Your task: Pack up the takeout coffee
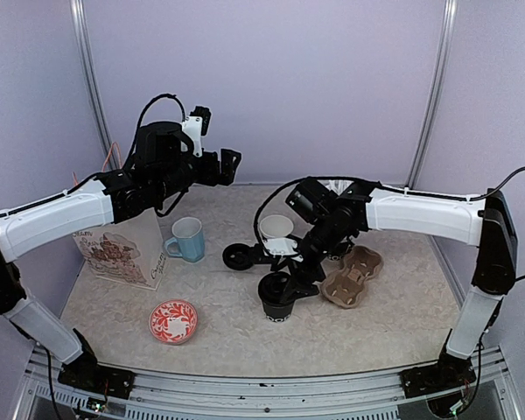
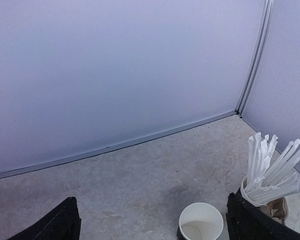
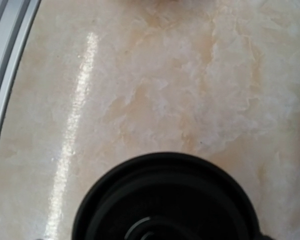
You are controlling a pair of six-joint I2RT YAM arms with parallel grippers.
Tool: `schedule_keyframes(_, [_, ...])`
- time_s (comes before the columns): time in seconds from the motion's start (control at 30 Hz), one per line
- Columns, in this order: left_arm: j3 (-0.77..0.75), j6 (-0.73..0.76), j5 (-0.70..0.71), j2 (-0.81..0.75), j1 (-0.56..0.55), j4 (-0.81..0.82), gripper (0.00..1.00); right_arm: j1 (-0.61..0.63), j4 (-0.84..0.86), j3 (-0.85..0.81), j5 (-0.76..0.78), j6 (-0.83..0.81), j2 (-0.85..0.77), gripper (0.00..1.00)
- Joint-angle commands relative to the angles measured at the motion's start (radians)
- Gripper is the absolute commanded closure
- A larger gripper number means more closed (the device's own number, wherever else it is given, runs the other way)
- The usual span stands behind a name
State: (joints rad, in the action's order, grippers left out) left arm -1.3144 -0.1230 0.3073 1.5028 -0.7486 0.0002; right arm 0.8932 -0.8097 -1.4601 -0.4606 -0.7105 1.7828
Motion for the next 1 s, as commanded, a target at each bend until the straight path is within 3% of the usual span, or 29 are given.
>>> schedule_keyframes(0.0, [0.006,0.018,-0.04,-0.015,-0.003,0.012,0.01,0.019,0.004,-0.019,0.019,0.028,0.033,0.12])
schedule_keyframes(0.33, [0.005,0.02,-0.068,-0.018,-0.003,0.007,0.01,0.026,0.004,-0.029,0.055,0.048,0.049,0.11])
schedule_keyframes(0.6, [0.004,0.029,-0.06,-0.015,-0.003,0.003,0.01,0.029,0.005,-0.018,0.089,0.056,0.042,0.22])
schedule_keyframes(0.97, [0.006,0.038,-0.06,-0.005,-0.002,0.003,0.01,0.017,-0.037,0.137,0.065,0.032,-0.204,0.27])
